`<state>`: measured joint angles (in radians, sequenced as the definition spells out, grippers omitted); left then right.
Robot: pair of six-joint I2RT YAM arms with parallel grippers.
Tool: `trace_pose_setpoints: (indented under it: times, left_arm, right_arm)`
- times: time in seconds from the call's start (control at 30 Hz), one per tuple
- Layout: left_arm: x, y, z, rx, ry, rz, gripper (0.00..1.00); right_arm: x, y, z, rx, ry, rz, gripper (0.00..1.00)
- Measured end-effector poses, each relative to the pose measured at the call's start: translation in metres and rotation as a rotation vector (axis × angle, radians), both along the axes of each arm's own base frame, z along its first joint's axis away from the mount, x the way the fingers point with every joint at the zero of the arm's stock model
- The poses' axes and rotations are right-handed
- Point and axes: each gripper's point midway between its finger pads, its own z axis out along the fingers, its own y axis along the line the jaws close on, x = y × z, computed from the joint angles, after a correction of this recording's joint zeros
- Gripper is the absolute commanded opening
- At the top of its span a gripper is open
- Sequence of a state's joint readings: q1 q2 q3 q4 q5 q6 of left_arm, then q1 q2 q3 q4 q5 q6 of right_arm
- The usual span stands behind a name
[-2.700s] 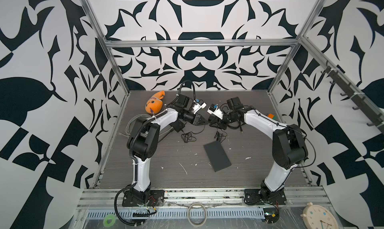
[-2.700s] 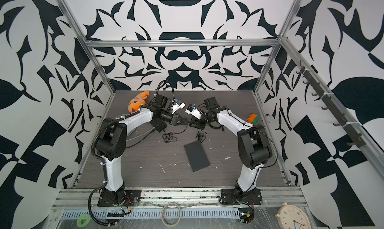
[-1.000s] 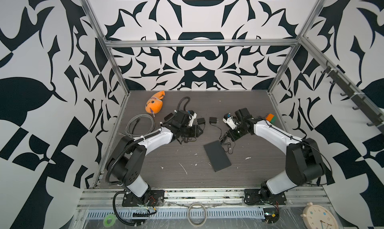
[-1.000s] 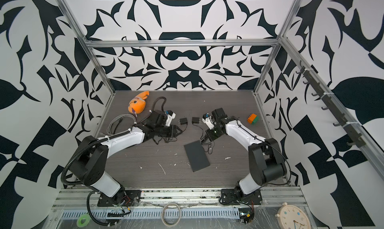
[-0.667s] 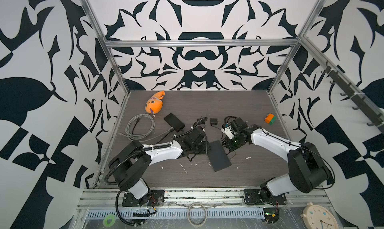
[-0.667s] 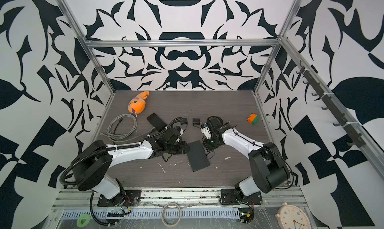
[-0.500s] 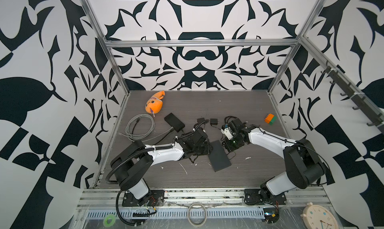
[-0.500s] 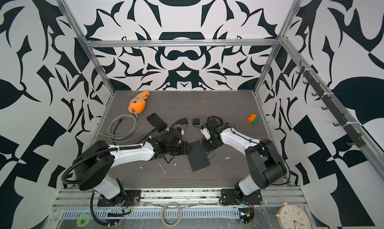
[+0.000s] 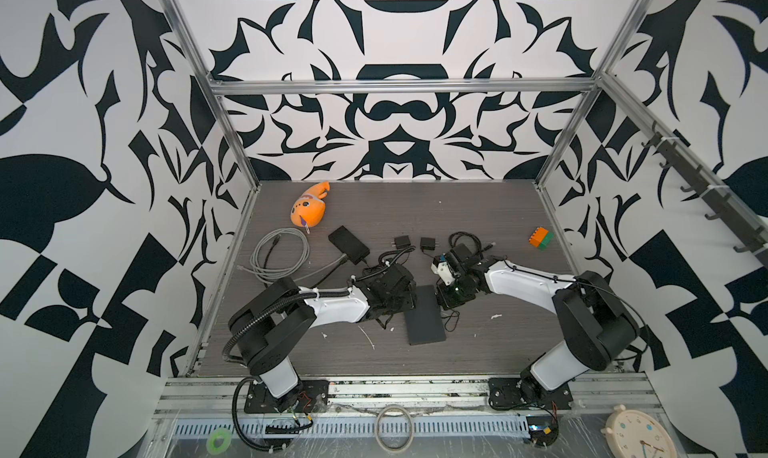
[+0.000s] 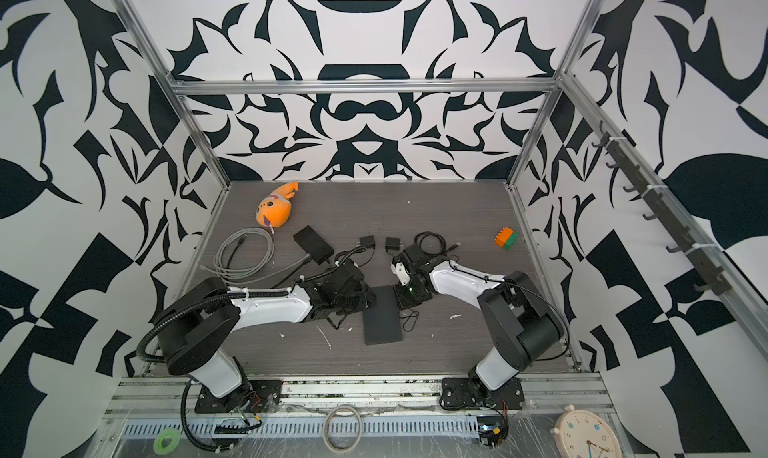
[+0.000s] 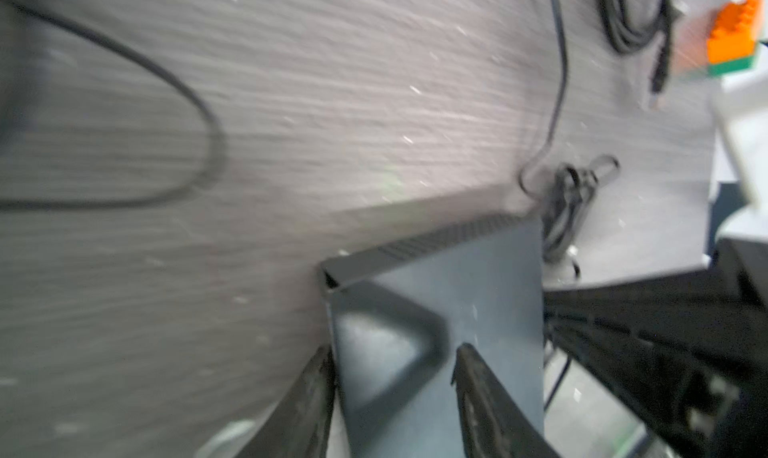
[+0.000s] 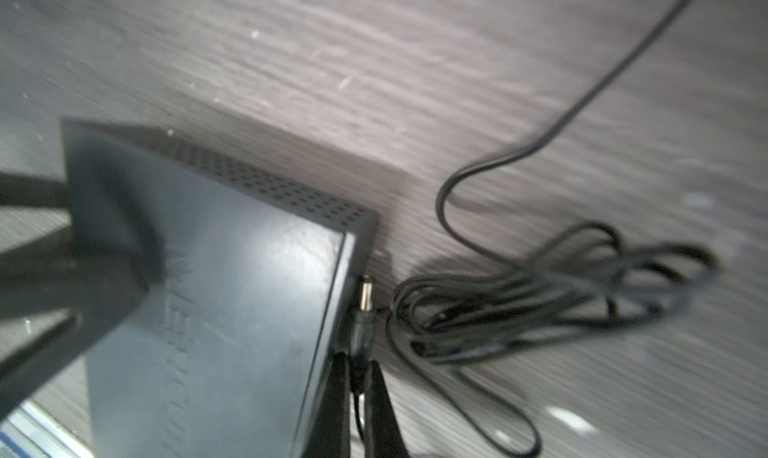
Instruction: Insert the plug into the switch port
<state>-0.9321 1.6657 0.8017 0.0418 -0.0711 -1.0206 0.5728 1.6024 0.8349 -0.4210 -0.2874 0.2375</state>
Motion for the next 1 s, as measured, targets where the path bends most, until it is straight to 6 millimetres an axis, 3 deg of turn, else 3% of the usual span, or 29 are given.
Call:
trace_pose_setpoints:
  times: [0.17, 0.33, 0.5, 0.63, 0.87, 1.0]
  left_arm:
    - [0.027, 0.028, 0.002, 0.041, -0.026, 0.052, 0.48]
    - [0.045, 0.053, 0.004, 0.105, -0.056, 0.041, 0.48]
    - [0.057, 0.065, 0.011, 0.129, -0.051, -0.013, 0.48]
    - [0.066, 0.063, 0.027, 0.129, -0.069, -0.047, 0.51]
    - [0.048, 0.059, 0.034, 0.107, -0.021, -0.083, 0.51]
    - [0.035, 0.056, 0.028, 0.107, 0.026, -0.083, 0.51]
  right_arm:
    - [0.001, 0.027, 0.002, 0.065, 0.004, 0.04, 0.01]
    - [0.023, 0.039, 0.016, 0.088, -0.052, 0.14, 0.03]
    - [0.046, 0.044, 0.035, 0.066, -0.17, 0.339, 0.04]
    - [0.061, 0.035, 0.037, 0.023, -0.224, 0.479, 0.04]
    - [0.078, -0.013, 0.025, -0.073, -0.217, 0.537, 0.05]
    - [0.071, -0.013, 0.02, -0.095, -0.231, 0.576, 0.06]
